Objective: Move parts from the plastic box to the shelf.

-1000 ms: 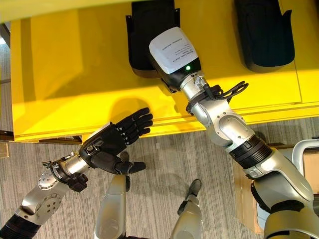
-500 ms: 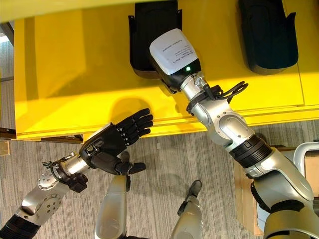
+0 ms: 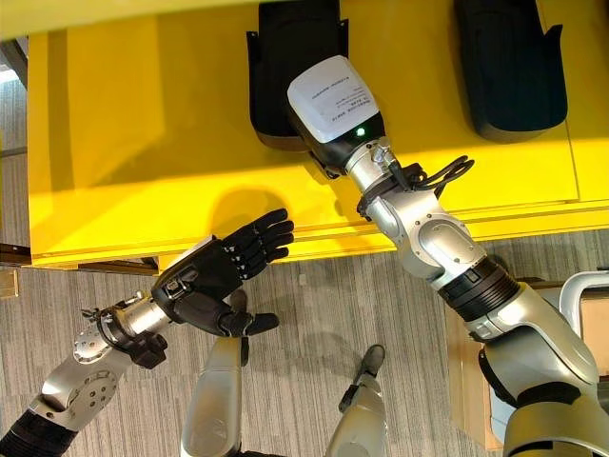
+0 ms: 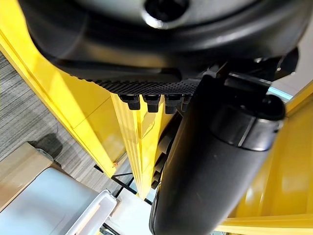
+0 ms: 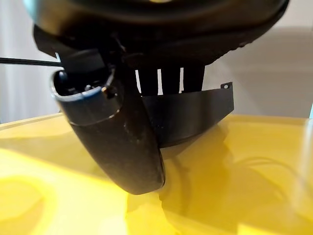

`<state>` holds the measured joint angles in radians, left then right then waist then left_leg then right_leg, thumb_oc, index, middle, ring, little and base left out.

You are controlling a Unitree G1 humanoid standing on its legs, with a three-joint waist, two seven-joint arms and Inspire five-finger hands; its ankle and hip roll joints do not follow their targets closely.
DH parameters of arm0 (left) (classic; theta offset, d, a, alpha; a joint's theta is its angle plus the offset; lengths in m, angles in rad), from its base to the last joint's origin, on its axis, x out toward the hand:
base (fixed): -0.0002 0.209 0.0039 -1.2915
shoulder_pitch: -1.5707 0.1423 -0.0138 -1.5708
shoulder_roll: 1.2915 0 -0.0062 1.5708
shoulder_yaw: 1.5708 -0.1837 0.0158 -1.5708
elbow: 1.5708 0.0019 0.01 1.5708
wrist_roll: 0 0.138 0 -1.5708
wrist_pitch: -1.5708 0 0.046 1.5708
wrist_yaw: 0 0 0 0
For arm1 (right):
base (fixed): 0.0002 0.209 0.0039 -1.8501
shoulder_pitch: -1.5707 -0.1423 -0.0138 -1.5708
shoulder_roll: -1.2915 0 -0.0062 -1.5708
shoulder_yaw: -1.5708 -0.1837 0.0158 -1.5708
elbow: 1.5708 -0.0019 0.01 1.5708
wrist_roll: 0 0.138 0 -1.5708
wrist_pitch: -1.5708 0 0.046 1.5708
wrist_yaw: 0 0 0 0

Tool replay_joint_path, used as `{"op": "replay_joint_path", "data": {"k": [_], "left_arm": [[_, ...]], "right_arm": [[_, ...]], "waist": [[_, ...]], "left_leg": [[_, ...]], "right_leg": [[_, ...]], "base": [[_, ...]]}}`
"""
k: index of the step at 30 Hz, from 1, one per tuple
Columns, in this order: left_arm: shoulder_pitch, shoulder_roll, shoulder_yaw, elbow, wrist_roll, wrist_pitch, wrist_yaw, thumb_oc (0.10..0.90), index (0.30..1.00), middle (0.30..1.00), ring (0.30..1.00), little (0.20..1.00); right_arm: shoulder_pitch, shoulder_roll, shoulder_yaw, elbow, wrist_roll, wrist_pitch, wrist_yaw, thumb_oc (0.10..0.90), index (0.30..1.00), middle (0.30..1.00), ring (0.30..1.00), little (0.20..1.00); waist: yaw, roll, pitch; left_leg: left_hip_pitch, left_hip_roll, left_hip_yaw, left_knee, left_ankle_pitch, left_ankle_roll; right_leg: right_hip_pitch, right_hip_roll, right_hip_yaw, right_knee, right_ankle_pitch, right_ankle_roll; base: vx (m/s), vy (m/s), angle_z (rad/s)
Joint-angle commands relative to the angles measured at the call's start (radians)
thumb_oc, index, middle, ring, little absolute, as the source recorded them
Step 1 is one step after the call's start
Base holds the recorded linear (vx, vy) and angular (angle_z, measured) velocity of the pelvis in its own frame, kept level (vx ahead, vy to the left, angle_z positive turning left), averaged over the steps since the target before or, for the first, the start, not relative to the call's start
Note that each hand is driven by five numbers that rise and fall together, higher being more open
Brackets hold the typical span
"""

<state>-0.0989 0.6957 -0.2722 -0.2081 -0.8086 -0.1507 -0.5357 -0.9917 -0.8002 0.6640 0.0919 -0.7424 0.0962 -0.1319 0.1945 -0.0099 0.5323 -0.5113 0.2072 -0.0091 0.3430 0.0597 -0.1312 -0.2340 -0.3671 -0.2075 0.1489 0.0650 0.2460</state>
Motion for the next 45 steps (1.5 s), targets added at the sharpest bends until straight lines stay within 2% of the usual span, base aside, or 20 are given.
{"op": "replay_joint_path", "data": {"k": [1, 2, 3, 4, 5, 7, 11, 19, 23, 24, 29, 32, 36, 38, 39, 43, 45], "left_arm": [[0.002, 0.025, 0.043, -0.143, -0.003, -0.060, -0.055, 0.900, 1.000, 1.000, 1.000, 1.000], [0.003, 0.025, 0.043, -0.141, -0.003, -0.060, -0.059, 0.900, 1.000, 1.000, 1.000, 1.000], [0.005, 0.026, 0.042, -0.140, -0.003, -0.063, -0.059, 0.900, 1.000, 1.000, 1.000, 1.000], [0.006, 0.026, 0.042, -0.140, -0.003, -0.063, -0.059, 0.900, 1.000, 1.000, 1.000, 1.000], [0.007, 0.026, 0.040, -0.144, -0.007, -0.060, -0.057, 0.900, 1.000, 1.000, 1.000, 1.000], [0.009, 0.027, 0.041, -0.142, -0.007, -0.060, -0.061, 0.900, 1.000, 1.000, 1.000, 1.000], [0.026, 0.028, 0.054, -0.142, -0.012, -0.060, -0.072, 0.900, 1.000, 1.000, 1.000, 1.000], [0.049, 0.040, 0.075, -0.138, -0.031, -0.062, -0.081, 0.900, 1.000, 1.000, 1.000, 1.000], [0.059, 0.041, 0.086, -0.139, -0.028, -0.061, -0.085, 0.900, 1.000, 1.000, 1.000, 1.000], [0.063, 0.045, 0.088, -0.137, -0.023, -0.066, -0.090, 0.900, 1.000, 1.000, 1.000, 1.000], [0.073, 0.051, 0.091, -0.133, -0.027, -0.077, -0.098, 0.900, 1.000, 1.000, 1.000, 1.000], [0.072, 0.051, 0.093, -0.133, -0.029, -0.077, -0.098, 0.900, 1.000, 1.000, 1.000, 1.000], [0.079, 0.052, 0.103, -0.136, -0.028, -0.071, -0.111, 0.900, 1.000, 1.000, 1.000, 1.000], [0.076, 0.052, 0.105, -0.137, -0.027, -0.071, -0.112, 0.900, 1.000, 1.000, 1.000, 1.000], [0.077, 0.052, 0.105, -0.137, -0.028, -0.071, -0.112, 0.900, 1.000, 1.000, 1.000, 1.000], [0.059, 0.044, 0.096, -0.139, -0.037, -0.066, -0.094, 0.900, 1.000, 1.000, 1.000, 1.000], [0.049, 0.037, 0.094, -0.137, -0.041, -0.057, -0.099, 0.900, 1.000, 1.000, 1.000, 1.000]], "right_arm": [[-0.098, -0.049, -0.019, -0.043, 0.033, 0.002, -0.040, 0.400, 0.300, 0.300, 0.300, 0.300], [-0.098, -0.050, -0.017, -0.040, 0.039, 0.002, -0.047, 0.400, 0.300, 0.300, 0.300, 0.300], [-0.096, -0.051, -0.017, -0.038, 0.047, -0.005, -0.049, 0.771, 0.819, 0.819, 0.819, 0.819], [-0.094, -0.051, -0.019, -0.038, 0.046, -0.005, -0.050, 0.771, 0.819, 0.819, 0.819, 0.819], [-0.093, -0.052, -0.020, -0.039, 0.060, -0.016, -0.042, 0.900, 1.000, 1.000, 1.000, 1.000], [-0.098, -0.049, -0.016, -0.033, 0.069, -0.037, -0.008, 0.900, 1.000, 1.000, 1.000, 1.000], [-0.089, -0.079, 0.009, -0.073, 0.101, -0.035, 0.104, 0.900, 1.000, 1.000, 1.000, 1.000], [-0.076, -0.132, 0.044, -0.153, 0.124, -0.052, 0.182, 0.900, 1.000, 1.000, 1.000, 1.000], [-0.070, -0.153, 0.061, -0.172, 0.117, -0.029, 0.208, 0.900, 1.000, 1.000, 1.000, 1.000], [-0.064, -0.158, 0.067, -0.171, 0.105, 0.001, 0.214, 0.900, 1.000, 1.000, 1.000, 1.000], [-0.035, -0.169, 0.060, -0.134, 0.075, 0.048, 0.185, 0.900, 1.000, 1.000, 1.000, 1.000], [-0.022, -0.168, 0.050, -0.116, 0.055, 0.054, 0.160, 0.900, 1.000, 1.000, 1.000, 1.000], [0.016, -0.161, 0.003, -0.101, 0.030, 0.093, 0.135, 0.900, 1.000, 1.000, 1.000, 1.000], [0.034, -0.153, -0.027, -0.093, 0.018, 0.110, 0.081, 0.900, 1.000, 1.000, 1.000, 1.000], [0.036, -0.152, -0.029, -0.092, 0.016, 0.109, 0.078, 0.900, 1.000, 1.000, 1.000, 1.000], [0.063, -0.106, -0.093, -0.060, 0.005, 0.051, -0.078, 0.900, 1.000, 1.000, 1.000, 1.000], [0.068, -0.087, -0.122, -0.050, -0.017, 0.052, -0.121, 0.900, 1.000, 1.000, 1.000, 1.000]], "waist": [[0.004, -0.004, -0.015], [0.004, -0.004, -0.015], [0.003, -0.003, -0.014], [0.003, -0.003, -0.014], [0.003, -0.003, -0.014], [0.004, -0.003, -0.014], [0.002, -0.006, -0.015], [0.001, -0.025, -0.019], [0.001, -0.034, -0.020], [0.001, -0.037, -0.021], [-0.003, -0.043, -0.021], [-0.005, -0.044, -0.022], [-0.007, -0.044, -0.023], [-0.011, -0.042, -0.024], [-0.011, -0.042, -0.023], [-0.019, -0.026, -0.020], [-0.019, -0.019, -0.018]], "left_leg": [[0.026, -0.069, 0.062, 0.036, -0.133, 0.088], [0.027, -0.068, 0.062, 0.036, -0.132, 0.088], [0.028, -0.067, 0.064, 0.036, -0.132, 0.088], [0.028, -0.067, 0.064, 0.036, -0.132, 0.088], [0.028, -0.067, 0.063, 0.037, -0.133, 0.088], [0.028, -0.068, 0.063, 0.039, -0.134, 0.089], [0.035, -0.065, 0.067, 0.037, -0.134, 0.087], [0.043, -0.060, 0.076, 0.044, -0.142, 0.090], [0.045, -0.058, 0.077, 0.050, -0.146, 0.091], [0.044, -0.056, 0.078, 0.049, -0.146, 0.091], [0.045, -0.048, 0.080, 0.052, -0.146, 0.090], [0.044, -0.046, 0.080, 0.051, -0.146, 0.089], [0.044, -0.044, 0.078, 0.054, -0.147, 0.088], [0.047, -0.044, 0.080, 0.052, -0.148, 0.090], [0.047, -0.044, 0.080, 0.052, -0.148, 0.090], [0.045, -0.052, 0.081, 0.061, -0.154, 0.094], [0.044, -0.058, 0.080, 0.067, -0.159, 0.096]], "right_leg": [[-0.033, 0.107, 0.010, 0.145, -0.164, -0.129], [-0.033, 0.107, 0.011, 0.145, -0.163, -0.129], [-0.034, 0.107, 0.011, 0.146, -0.163, -0.130], [-0.034, 0.107, 0.011, 0.146, -0.163, -0.130], [-0.034, 0.107, 0.011, 0.148, -0.164, -0.131], [-0.035, 0.106, 0.010, 0.150, -0.164, -0.131], [-0.032, 0.107, 0.012, 0.151, -0.164, -0.130], [-0.022, 0.113, 0.011, 0.149, -0.162, -0.127], [-0.019, 0.119, 0.013, 0.149, -0.162, -0.128], [-0.017, 0.120, 0.013, 0.146, -0.162, -0.128], [-0.015, 0.124, 0.012, 0.147, -0.161, -0.128], [-0.016, 0.126, 0.013, 0.148, -0.163, -0.129], [-0.014, 0.128, 0.015, 0.148, -0.163, -0.129], [-0.014, 0.127, 0.016, 0.148, -0.163, -0.129], [-0.014, 0.127, 0.016, 0.148, -0.164, -0.129], [-0.020, 0.124, 0.022, 0.154, -0.165, -0.130], [-0.022, 0.121, 0.022, 0.156, -0.166, -0.131]], "base": [[0.00, 0.000, 0.00], [0.00, 0.000, 0.00], [0.00, 0.000, 0.00], [0.00, 0.000, 0.00], [0.00, 0.000, 0.00], [0.00, 0.000, 0.00], [0.01, -0.002, 0.00], [0.01, -0.013, 0.00], [0.00, -0.009, 0.00], [0.01, -0.036, -0.01], [0.00, -0.007, 0.00], [0.00, 0.000, 0.00], [0.00, 0.000, 0.00], [0.00, 0.000, 0.00], [0.00, 0.000, 0.00], [0.00, 0.030, 0.00], [-0.01, 0.038, -0.01]]}}
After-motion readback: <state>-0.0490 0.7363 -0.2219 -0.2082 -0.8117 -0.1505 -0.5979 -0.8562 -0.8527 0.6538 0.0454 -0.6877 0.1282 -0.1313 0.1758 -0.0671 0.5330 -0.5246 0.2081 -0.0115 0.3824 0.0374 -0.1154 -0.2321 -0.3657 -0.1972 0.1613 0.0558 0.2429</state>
